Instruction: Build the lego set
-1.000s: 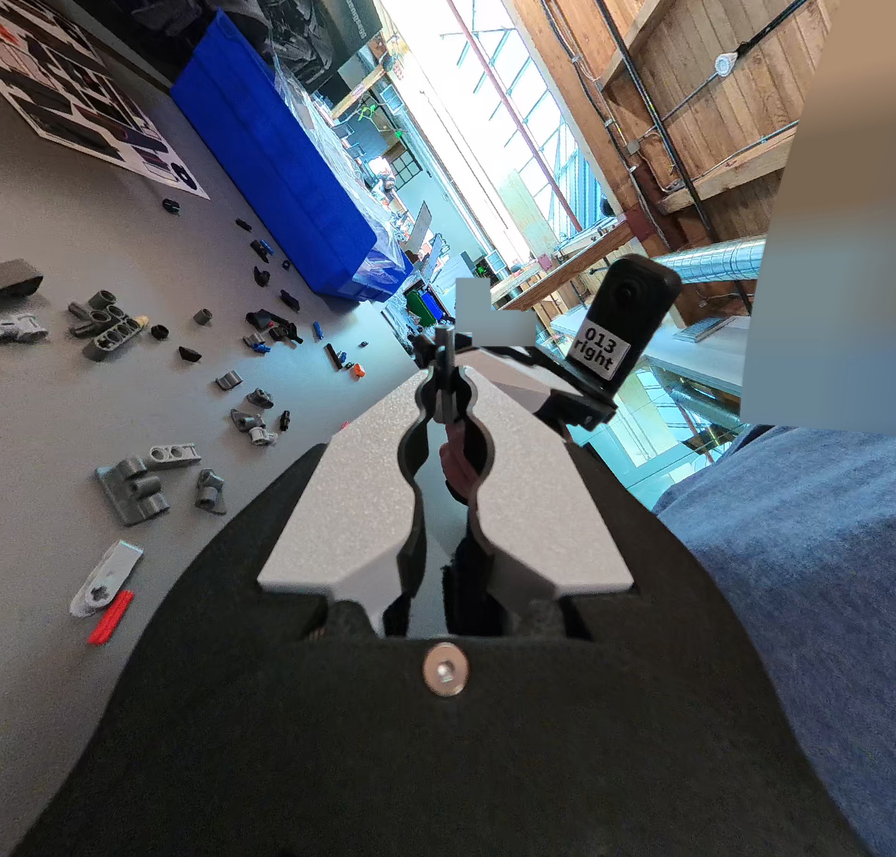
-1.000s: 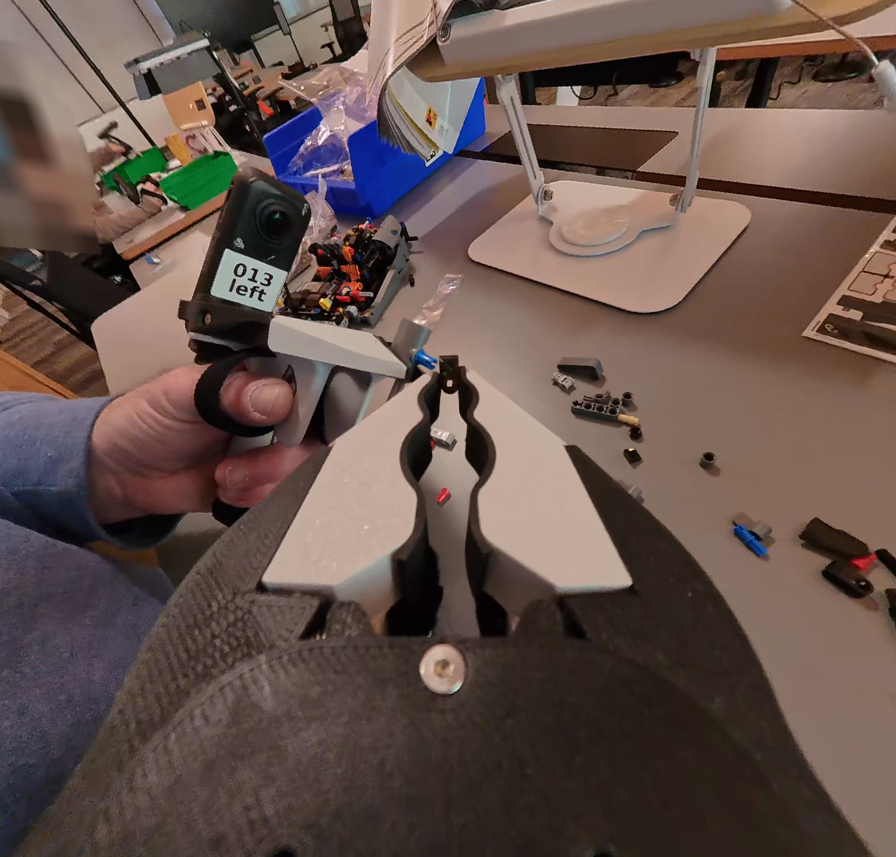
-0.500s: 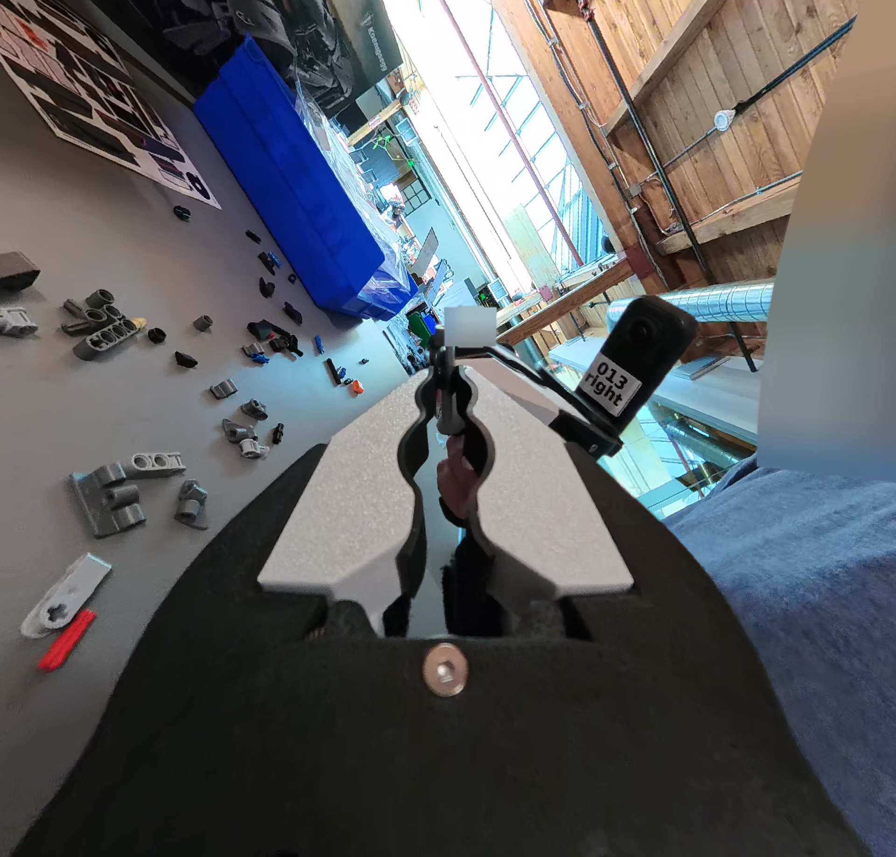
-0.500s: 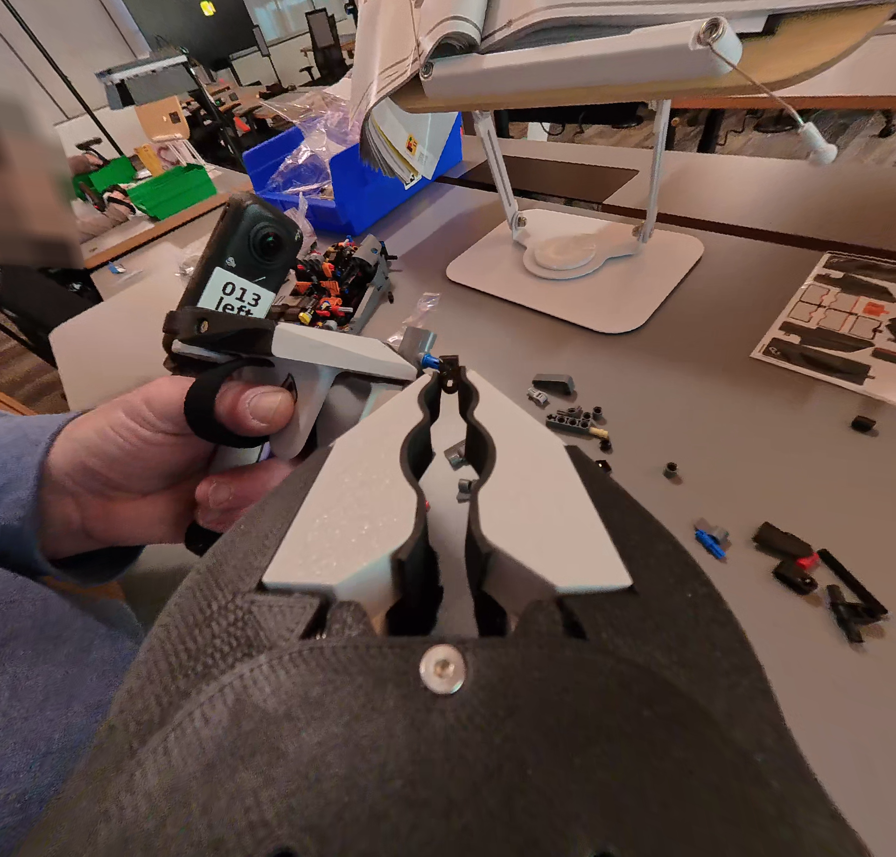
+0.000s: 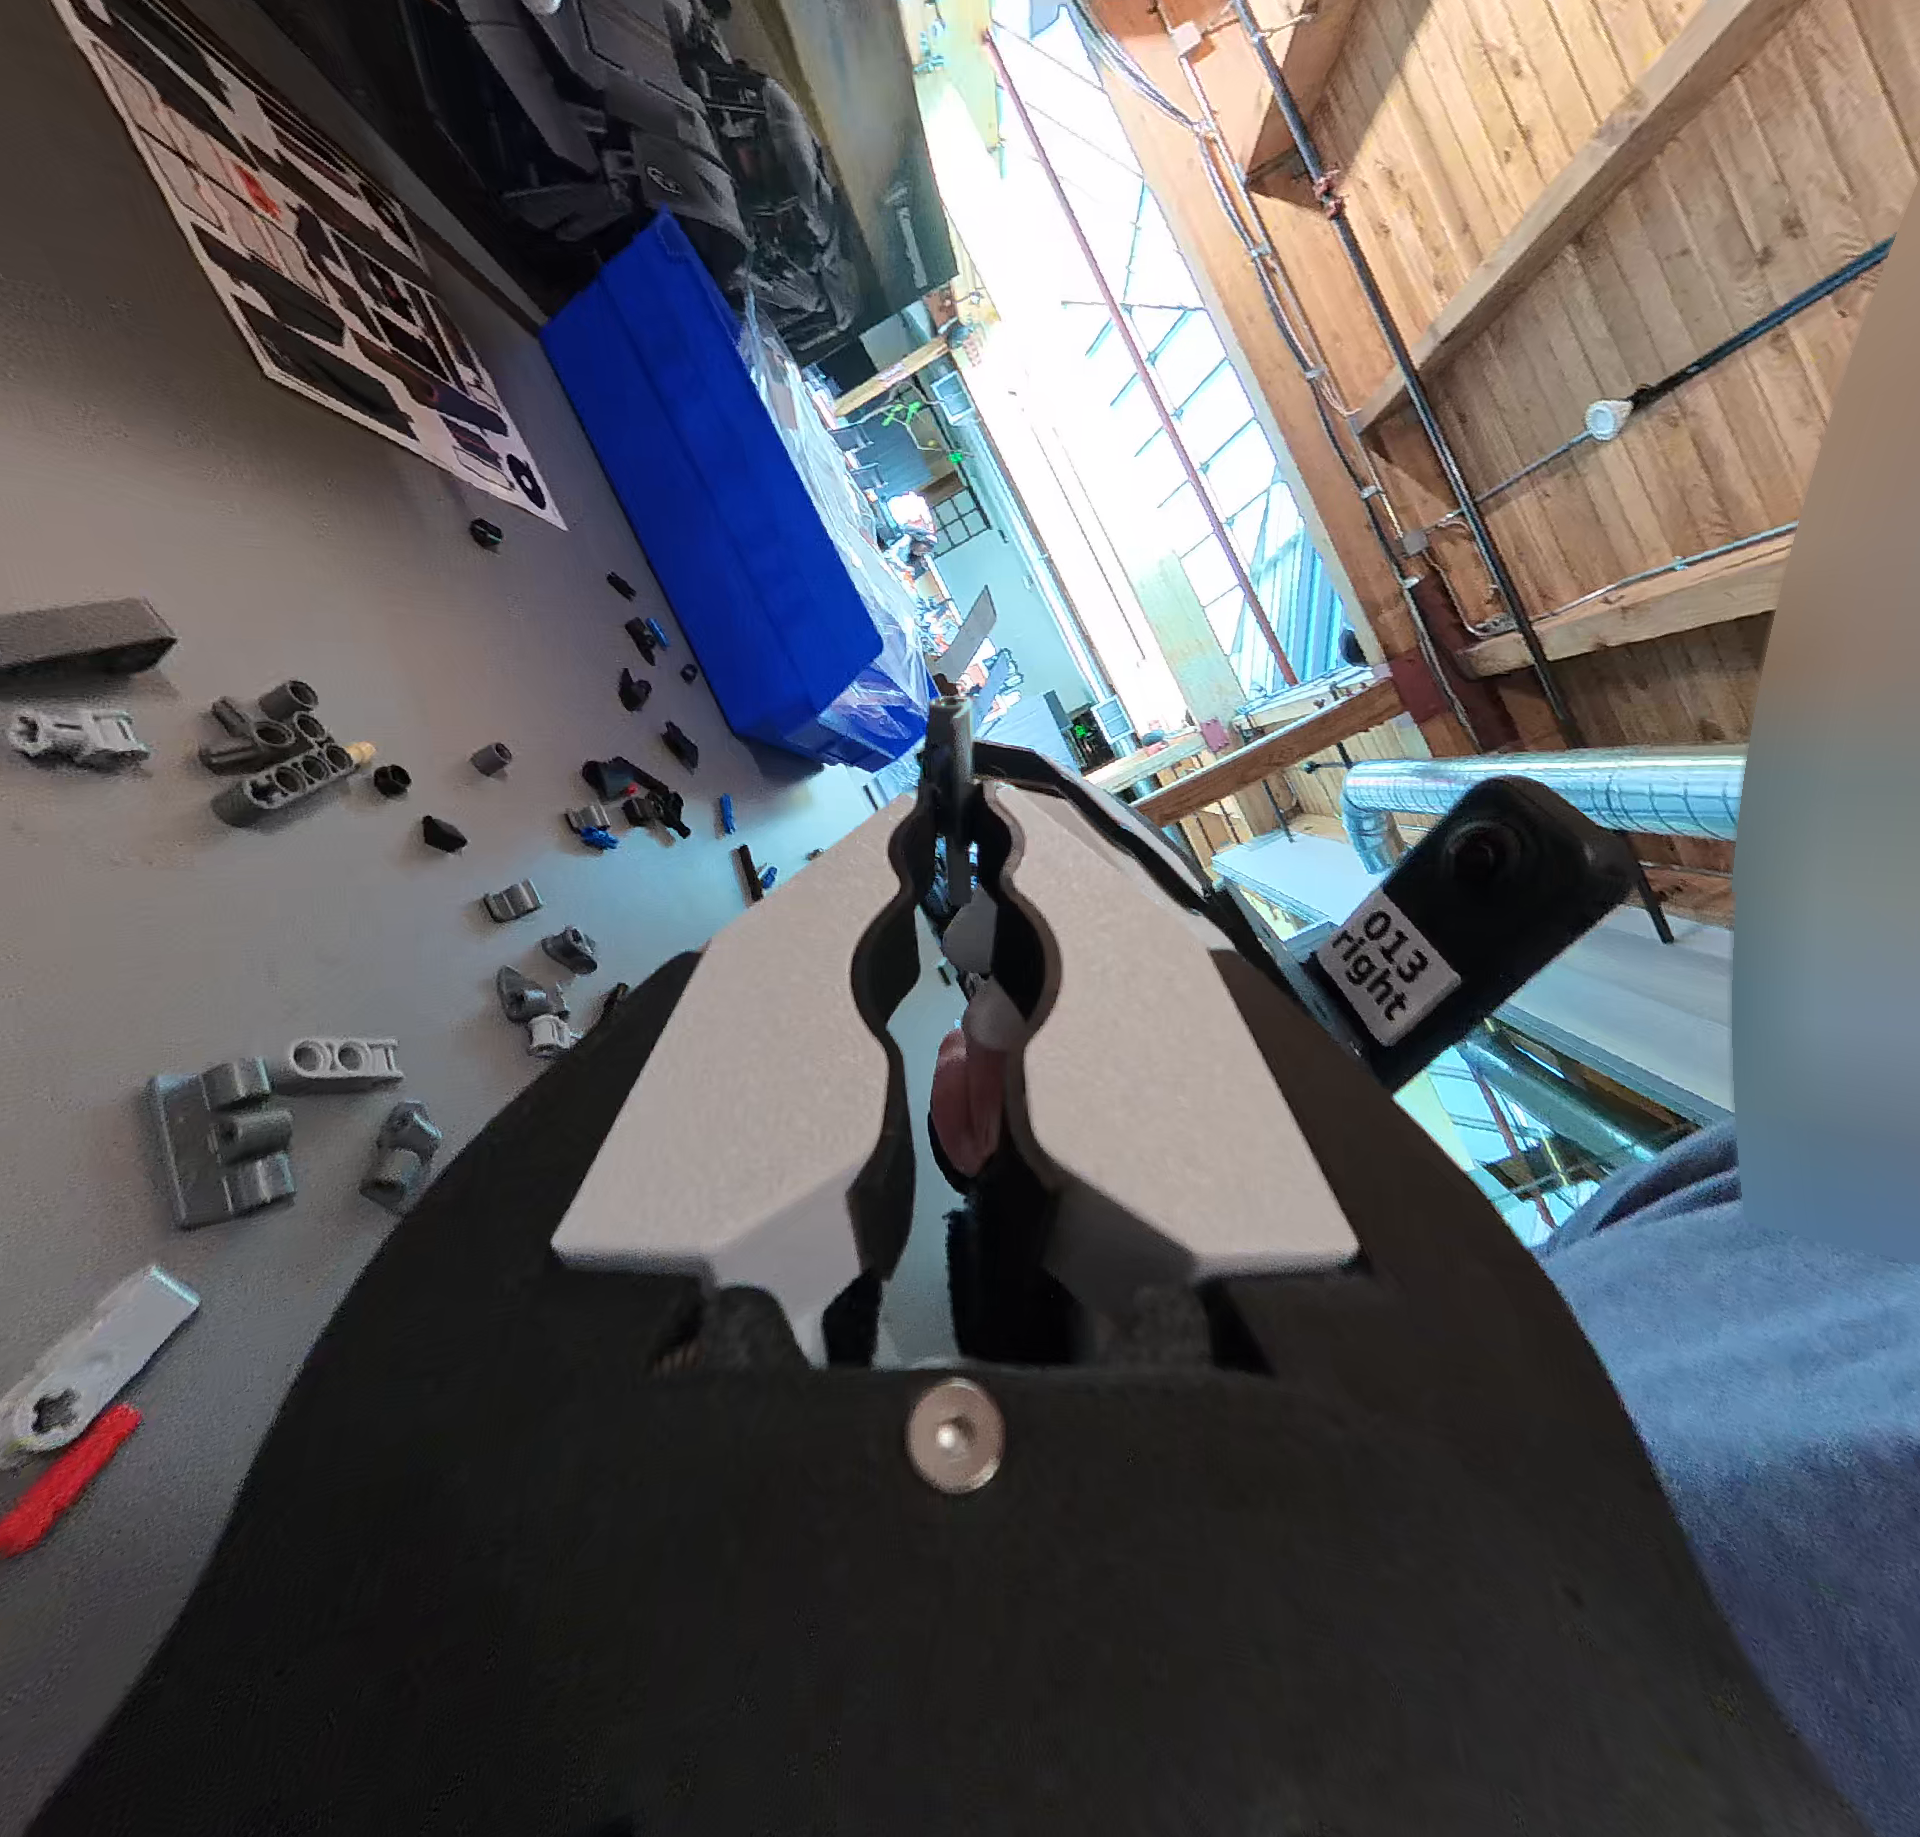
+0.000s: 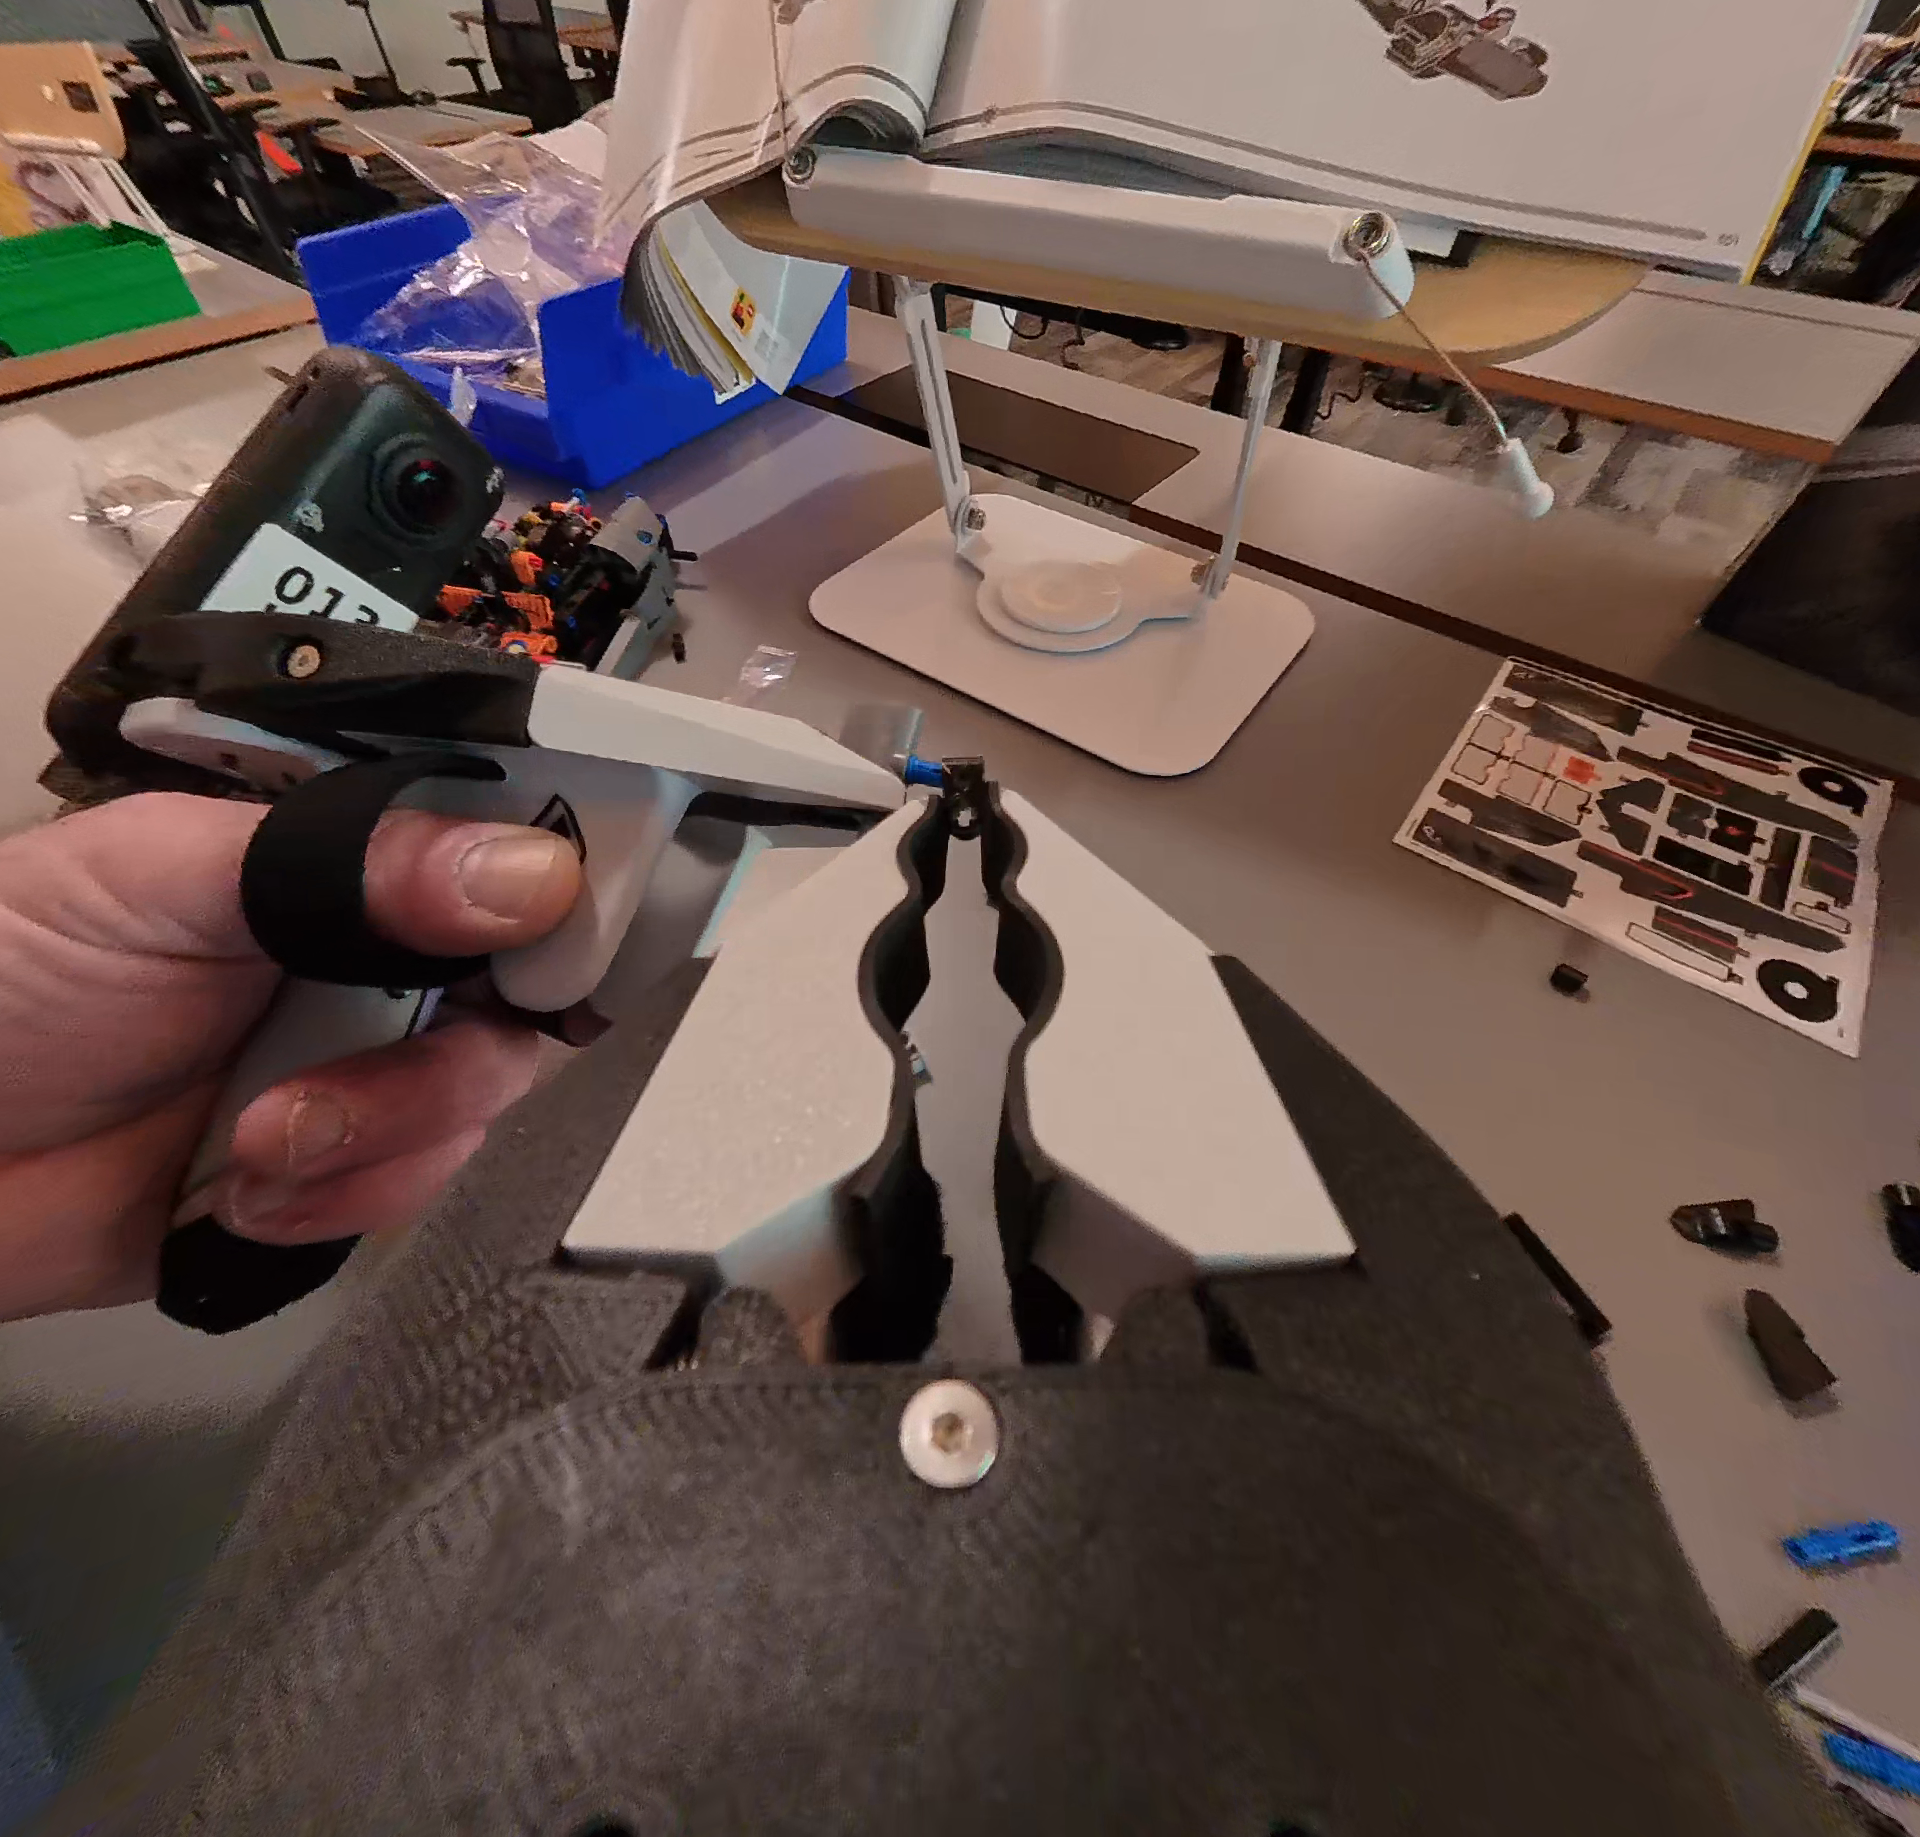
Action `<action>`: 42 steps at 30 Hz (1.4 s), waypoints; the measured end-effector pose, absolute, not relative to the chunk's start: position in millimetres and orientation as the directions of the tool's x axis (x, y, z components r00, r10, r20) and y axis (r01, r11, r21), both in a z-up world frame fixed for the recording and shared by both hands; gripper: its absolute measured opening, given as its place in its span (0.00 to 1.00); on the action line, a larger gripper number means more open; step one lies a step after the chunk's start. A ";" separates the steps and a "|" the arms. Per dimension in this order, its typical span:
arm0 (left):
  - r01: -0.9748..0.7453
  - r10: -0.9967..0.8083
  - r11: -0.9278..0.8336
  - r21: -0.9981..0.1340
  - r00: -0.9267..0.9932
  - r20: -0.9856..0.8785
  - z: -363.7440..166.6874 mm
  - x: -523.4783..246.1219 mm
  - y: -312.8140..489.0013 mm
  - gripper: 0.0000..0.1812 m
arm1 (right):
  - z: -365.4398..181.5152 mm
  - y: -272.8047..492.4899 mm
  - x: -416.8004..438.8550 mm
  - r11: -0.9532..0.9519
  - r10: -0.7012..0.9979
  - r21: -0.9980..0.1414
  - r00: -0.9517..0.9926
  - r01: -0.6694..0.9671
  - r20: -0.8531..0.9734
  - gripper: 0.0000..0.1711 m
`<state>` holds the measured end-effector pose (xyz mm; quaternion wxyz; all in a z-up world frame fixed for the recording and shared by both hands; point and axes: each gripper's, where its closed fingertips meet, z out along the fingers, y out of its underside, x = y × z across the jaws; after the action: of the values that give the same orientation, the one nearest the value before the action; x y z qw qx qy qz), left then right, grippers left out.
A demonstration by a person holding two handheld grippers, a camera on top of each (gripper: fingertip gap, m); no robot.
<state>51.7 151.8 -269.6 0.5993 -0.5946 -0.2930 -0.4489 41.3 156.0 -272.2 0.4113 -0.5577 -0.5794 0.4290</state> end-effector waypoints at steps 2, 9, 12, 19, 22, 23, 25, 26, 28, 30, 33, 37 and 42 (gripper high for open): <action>0.889 -0.182 -0.104 -0.446 0.424 0.887 -268.8 50.4 153.4 0.03 | -271.7 157.3 39.5 0.014 1.000 -0.958 -0.028 0.288 0.006 0.02; 0.900 -0.157 -0.100 -0.425 0.408 0.899 -271.8 47.9 154.9 0.03 | -275.2 158.8 36.4 0.039 0.999 -0.955 -0.012 0.295 0.037 0.02; 0.896 -0.145 -0.102 -0.432 0.416 0.898 -272.8 47.3 155.7 0.03 | -276.3 159.7 35.6 0.060 0.998 -0.951 -0.005 0.305 0.061 0.02; 0.911 -0.139 -0.089 -0.403 0.389 0.911 -272.3 43.7 157.4 0.03 | -275.8 161.0 32.1 0.040 0.999 -0.954 0.010 0.296 0.045 0.02; 0.908 -0.128 -0.080 -0.412 0.401 0.907 -272.4 40.9 158.1 0.03 | -276.1 161.3 29.4 -0.003 1.000 -0.957 0.013 0.289 0.001 0.02; 0.908 -0.126 -0.076 -0.413 0.402 0.907 -272.2 39.9 158.5 0.03 | -275.8 161.6 28.5 -0.013 1.000 -0.958 0.017 0.288 -0.008 0.02; 0.906 -0.120 -0.065 -0.417 0.408 0.905 -271.7 37.9 159.2 0.03 | -275.7 162.0 26.6 -0.057 0.998 -0.959 0.018 0.279 -0.054 0.02; 0.907 -0.118 -0.062 -0.416 0.407 0.906 -272.0 36.9 159.6 0.03 | -276.1 162.4 25.7 -0.066 0.998 -0.958 0.020 0.278 -0.063 0.02; 0.903 -0.107 -0.055 -0.426 0.419 0.902 -272.0 35.1 160.4 0.03 | -276.0 163.0 24.2 -0.112 0.994 -0.957 0.017 0.269 -0.112 0.02; 0.898 -0.099 -0.049 -0.438 0.432 0.897 -270.9 33.8 161.9 0.03 | -275.0 164.6 22.9 -0.114 0.993 -0.957 0.026 0.266 -0.111 0.02; 0.888 -0.075 -0.047 -0.458 0.454 0.888 -271.3 31.2 163.2 0.03 | -275.5 165.7 20.7 -0.110 0.994 -0.957 0.028 0.269 -0.106 0.02; 0.888 -0.054 -0.038 -0.457 0.455 0.889 -272.0 28.8 164.2 0.03 | -276.3 166.8 18.3 -0.085 0.996 -0.957 0.042 0.276 -0.076 0.02; 0.895 -0.038 -0.026 -0.446 0.445 0.895 -272.6 25.6 166.3 0.03 | -277.0 169.1 15.5 -0.058 0.998 -0.959 0.048 0.278 -0.046 0.02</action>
<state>25.6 166.3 -272.6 0.6004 -0.6016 -0.3559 -0.3885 15.5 169.1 -277.0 0.4214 -0.5886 -0.5418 0.4271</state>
